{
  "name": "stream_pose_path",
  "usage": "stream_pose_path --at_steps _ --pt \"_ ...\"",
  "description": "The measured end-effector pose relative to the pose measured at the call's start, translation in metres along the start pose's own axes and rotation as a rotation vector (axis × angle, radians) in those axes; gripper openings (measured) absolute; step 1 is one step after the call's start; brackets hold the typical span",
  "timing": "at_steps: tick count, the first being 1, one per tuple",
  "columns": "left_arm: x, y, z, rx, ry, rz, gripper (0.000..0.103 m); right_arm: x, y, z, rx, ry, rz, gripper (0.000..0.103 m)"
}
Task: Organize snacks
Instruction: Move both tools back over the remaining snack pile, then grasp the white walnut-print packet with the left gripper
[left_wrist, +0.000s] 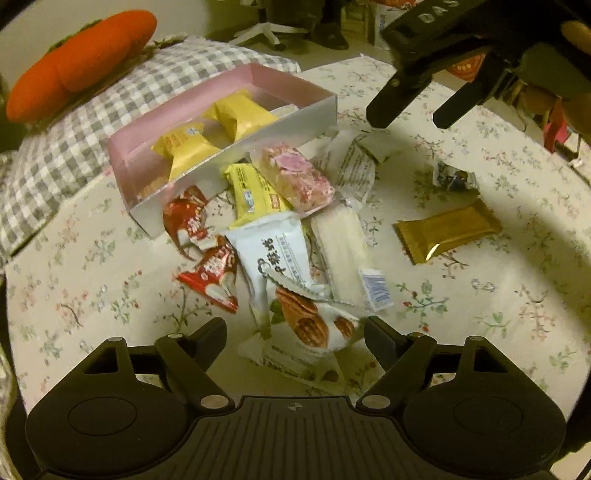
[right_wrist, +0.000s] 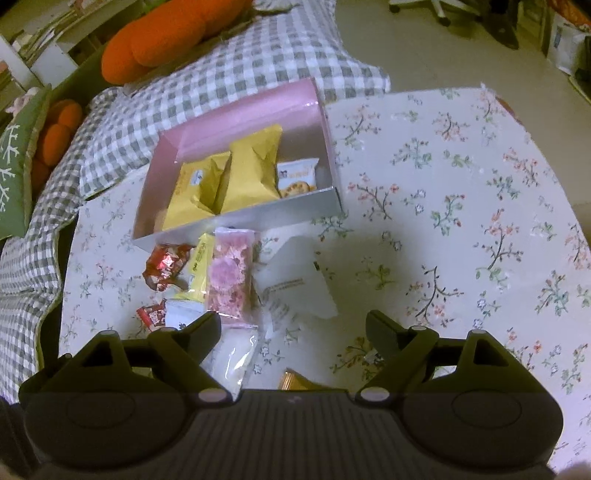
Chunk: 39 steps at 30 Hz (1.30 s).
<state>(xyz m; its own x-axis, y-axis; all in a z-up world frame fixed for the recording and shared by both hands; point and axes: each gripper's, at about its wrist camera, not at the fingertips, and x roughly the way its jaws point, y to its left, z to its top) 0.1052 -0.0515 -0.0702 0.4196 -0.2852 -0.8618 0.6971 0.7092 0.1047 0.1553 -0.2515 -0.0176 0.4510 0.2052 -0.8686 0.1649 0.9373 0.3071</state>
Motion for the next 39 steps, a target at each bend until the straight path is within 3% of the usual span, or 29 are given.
stream_pose_path --at_steps 4,9,10,11,14,20,31,39 --pt "0.003 -0.003 0.002 0.020 -0.001 0.008 0.080 0.010 -0.010 0.002 0.102 0.013 0.034 0.083" --pt "0.010 -0.002 0.002 0.032 0.006 0.043 0.070 0.015 -0.012 0.003 0.144 0.012 0.043 0.082" --pt "0.012 -0.002 0.001 0.029 0.016 0.051 0.068 0.015 -0.012 0.003 0.151 0.006 0.049 0.082" --pt "0.015 -0.001 0.000 0.023 0.034 0.049 0.058 0.016 -0.013 0.003 0.161 0.004 0.058 0.082" --pt "0.022 0.009 -0.001 -0.079 0.090 0.005 0.050 0.017 -0.013 0.002 0.178 0.005 0.075 0.082" --pt "0.024 0.023 -0.003 -0.192 0.095 -0.018 0.038 0.029 -0.018 0.003 0.223 0.002 0.081 0.079" --pt "0.016 0.032 -0.002 -0.255 0.081 -0.044 0.034 0.051 -0.033 0.000 0.400 -0.022 0.155 0.072" --pt "0.016 0.033 -0.002 -0.272 0.080 -0.035 0.033 0.054 -0.032 0.002 0.426 -0.085 0.119 0.063"
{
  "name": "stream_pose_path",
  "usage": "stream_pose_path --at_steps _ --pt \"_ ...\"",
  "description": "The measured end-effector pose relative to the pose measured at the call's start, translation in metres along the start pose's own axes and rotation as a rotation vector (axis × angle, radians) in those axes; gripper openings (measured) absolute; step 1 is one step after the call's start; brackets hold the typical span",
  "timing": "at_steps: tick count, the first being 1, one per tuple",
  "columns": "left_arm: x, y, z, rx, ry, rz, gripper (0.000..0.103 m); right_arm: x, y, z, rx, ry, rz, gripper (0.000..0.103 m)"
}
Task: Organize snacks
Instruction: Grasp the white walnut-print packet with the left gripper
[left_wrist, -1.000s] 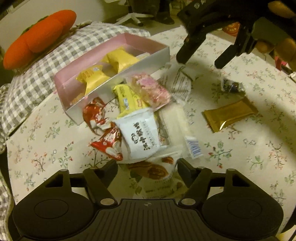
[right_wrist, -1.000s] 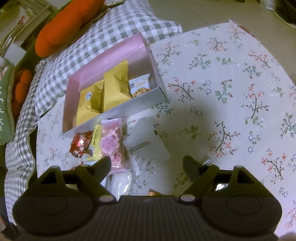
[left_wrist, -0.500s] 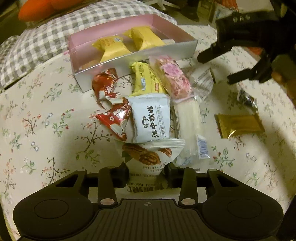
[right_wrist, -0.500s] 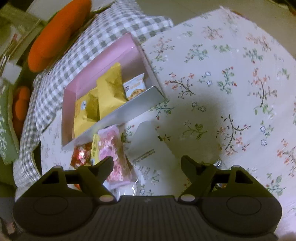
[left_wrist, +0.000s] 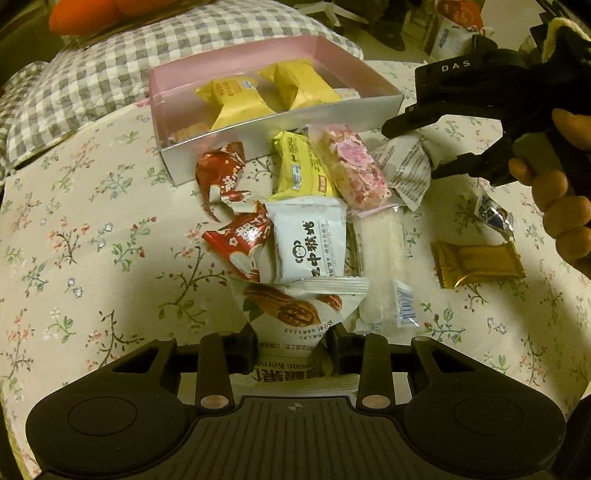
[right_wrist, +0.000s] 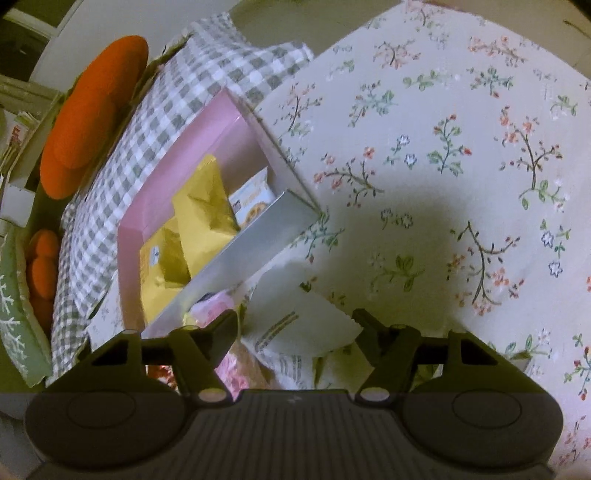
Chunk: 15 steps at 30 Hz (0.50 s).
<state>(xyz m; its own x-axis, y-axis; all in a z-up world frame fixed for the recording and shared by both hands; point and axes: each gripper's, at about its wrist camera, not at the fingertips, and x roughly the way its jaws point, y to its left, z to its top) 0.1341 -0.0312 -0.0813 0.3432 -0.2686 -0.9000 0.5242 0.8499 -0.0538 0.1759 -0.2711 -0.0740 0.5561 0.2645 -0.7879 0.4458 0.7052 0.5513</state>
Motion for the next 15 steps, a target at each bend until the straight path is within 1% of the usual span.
stream_pose_path --at_steps 1,3,4,5,8,10,15 --pt "0.000 0.000 0.000 0.003 0.001 0.004 0.033 0.002 -0.001 0.000 0.000 0.000 0.001 0.064" --pt "0.000 0.000 0.000 0.004 -0.003 0.004 0.033 0.004 -0.001 0.000 -0.004 -0.006 -0.001 0.060" --pt "-0.001 0.000 0.000 0.003 -0.006 0.001 0.033 0.004 -0.002 -0.001 -0.005 -0.006 0.002 0.057" --pt "-0.002 0.000 0.001 0.003 -0.009 -0.002 0.033 0.004 -0.001 -0.001 -0.006 -0.002 0.010 0.052" --pt "-0.008 -0.001 0.003 -0.002 -0.024 -0.019 0.033 0.001 0.003 -0.001 -0.021 -0.003 0.003 0.051" --pt "-0.010 -0.002 0.004 -0.004 -0.034 -0.024 0.033 0.000 0.004 -0.001 -0.030 -0.004 0.005 0.045" --pt "-0.014 -0.004 0.005 -0.003 -0.052 -0.016 0.033 -0.004 0.003 0.000 -0.037 0.006 -0.009 0.045"
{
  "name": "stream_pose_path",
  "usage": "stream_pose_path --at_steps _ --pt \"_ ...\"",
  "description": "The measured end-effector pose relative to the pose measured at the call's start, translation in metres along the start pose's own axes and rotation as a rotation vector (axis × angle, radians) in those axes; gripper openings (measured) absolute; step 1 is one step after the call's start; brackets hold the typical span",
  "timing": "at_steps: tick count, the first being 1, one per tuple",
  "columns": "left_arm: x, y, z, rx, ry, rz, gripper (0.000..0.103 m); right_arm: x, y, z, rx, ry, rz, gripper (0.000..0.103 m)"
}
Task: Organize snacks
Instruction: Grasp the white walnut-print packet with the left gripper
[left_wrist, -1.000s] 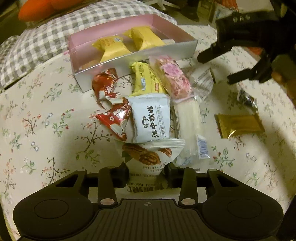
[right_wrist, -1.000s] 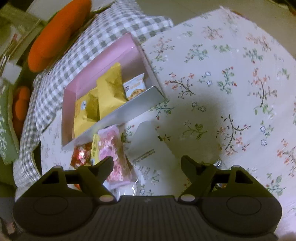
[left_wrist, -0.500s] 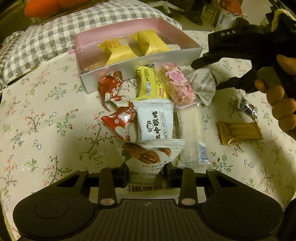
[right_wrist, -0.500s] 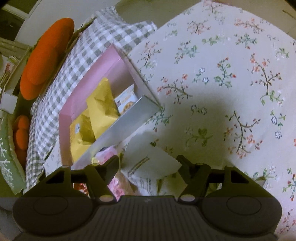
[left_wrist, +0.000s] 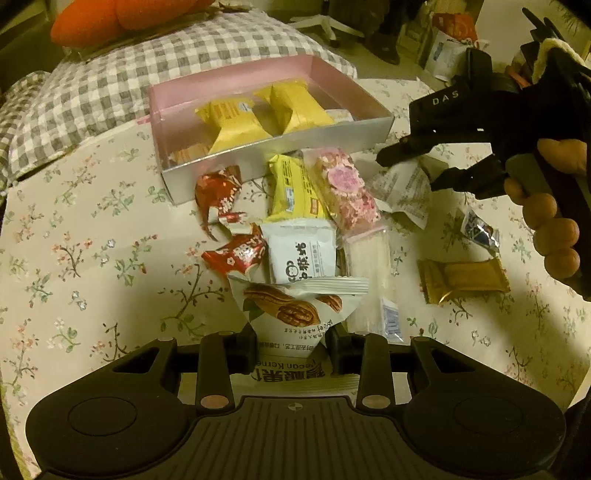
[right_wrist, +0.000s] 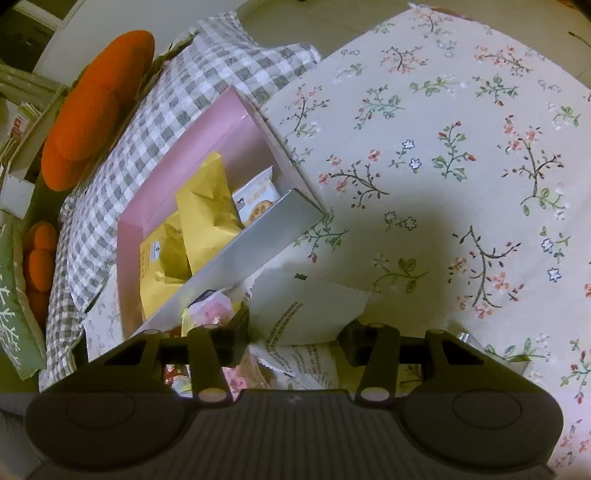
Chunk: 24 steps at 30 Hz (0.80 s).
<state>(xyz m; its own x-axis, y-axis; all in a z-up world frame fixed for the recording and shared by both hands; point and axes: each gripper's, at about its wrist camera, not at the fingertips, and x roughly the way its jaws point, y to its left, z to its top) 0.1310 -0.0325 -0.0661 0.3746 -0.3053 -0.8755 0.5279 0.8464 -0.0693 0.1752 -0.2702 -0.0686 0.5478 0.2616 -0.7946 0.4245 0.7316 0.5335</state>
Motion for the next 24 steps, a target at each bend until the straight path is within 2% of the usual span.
stream_pose_path --at_steps 14,24 --pt "-0.014 -0.004 0.003 0.025 -0.071 0.078 0.033 -0.017 0.004 -0.001 -0.040 -0.020 -0.037 0.045" --pt "-0.020 -0.006 0.007 0.033 -0.103 0.121 0.033 -0.025 0.009 -0.003 -0.075 -0.028 -0.030 0.045"
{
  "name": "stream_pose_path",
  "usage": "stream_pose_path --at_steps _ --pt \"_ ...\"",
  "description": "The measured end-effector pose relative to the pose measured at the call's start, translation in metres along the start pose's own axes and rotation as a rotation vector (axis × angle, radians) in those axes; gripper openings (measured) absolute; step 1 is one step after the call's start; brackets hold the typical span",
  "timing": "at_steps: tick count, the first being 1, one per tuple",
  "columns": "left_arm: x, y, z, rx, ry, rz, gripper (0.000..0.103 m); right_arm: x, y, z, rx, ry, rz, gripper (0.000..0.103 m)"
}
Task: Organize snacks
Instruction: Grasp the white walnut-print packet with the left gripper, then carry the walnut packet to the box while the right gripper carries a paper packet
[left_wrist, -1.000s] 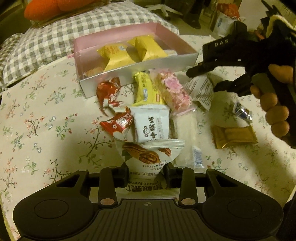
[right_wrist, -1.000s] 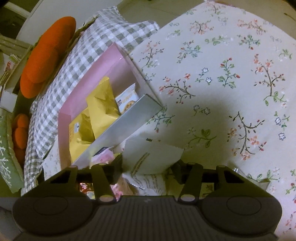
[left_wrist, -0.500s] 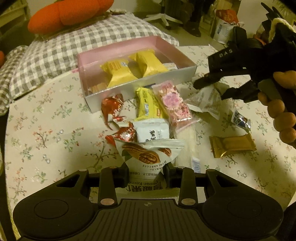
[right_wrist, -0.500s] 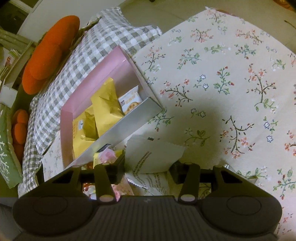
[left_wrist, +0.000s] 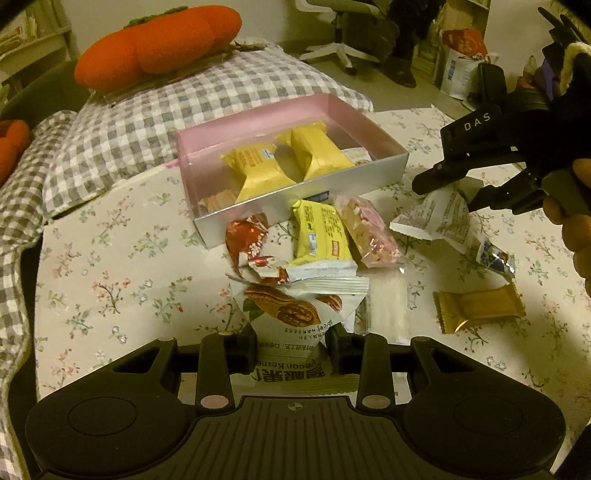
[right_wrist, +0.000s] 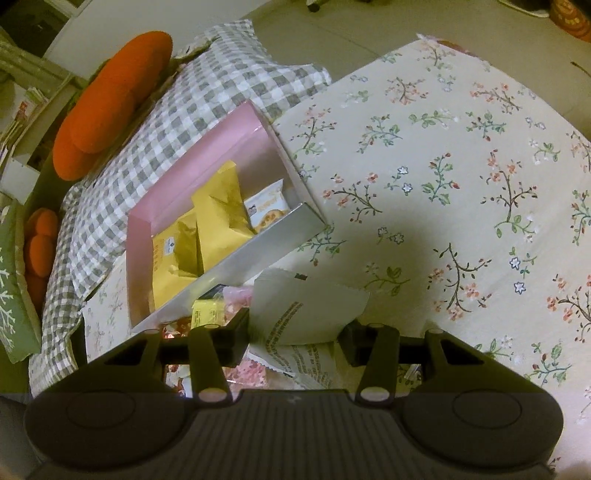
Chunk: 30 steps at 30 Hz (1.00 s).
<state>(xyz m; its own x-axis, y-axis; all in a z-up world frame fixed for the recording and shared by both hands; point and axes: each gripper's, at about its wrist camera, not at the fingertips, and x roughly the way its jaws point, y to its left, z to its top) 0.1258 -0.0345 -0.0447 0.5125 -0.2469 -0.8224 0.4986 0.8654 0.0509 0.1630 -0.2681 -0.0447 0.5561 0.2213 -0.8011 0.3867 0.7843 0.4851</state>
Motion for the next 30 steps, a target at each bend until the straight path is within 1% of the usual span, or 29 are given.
stream_pose_path --at_steps 9,13,16,23,30 --pt "-0.001 0.000 0.002 0.005 -0.010 0.016 0.033 -0.002 0.003 -0.001 -0.023 0.007 0.001 0.045" --pt "-0.003 0.000 0.002 0.003 -0.020 0.014 0.033 -0.008 0.004 -0.001 -0.020 0.018 0.030 0.045" --pt "-0.004 0.000 0.003 -0.001 -0.024 0.014 0.033 -0.011 0.006 -0.001 -0.038 0.004 0.029 0.045" --pt "-0.005 0.000 0.004 -0.004 -0.031 0.017 0.033 -0.012 0.006 -0.002 -0.041 0.006 0.035 0.045" --pt "-0.012 0.006 0.011 -0.034 -0.063 0.010 0.033 -0.018 0.010 -0.001 -0.059 -0.016 0.055 0.045"
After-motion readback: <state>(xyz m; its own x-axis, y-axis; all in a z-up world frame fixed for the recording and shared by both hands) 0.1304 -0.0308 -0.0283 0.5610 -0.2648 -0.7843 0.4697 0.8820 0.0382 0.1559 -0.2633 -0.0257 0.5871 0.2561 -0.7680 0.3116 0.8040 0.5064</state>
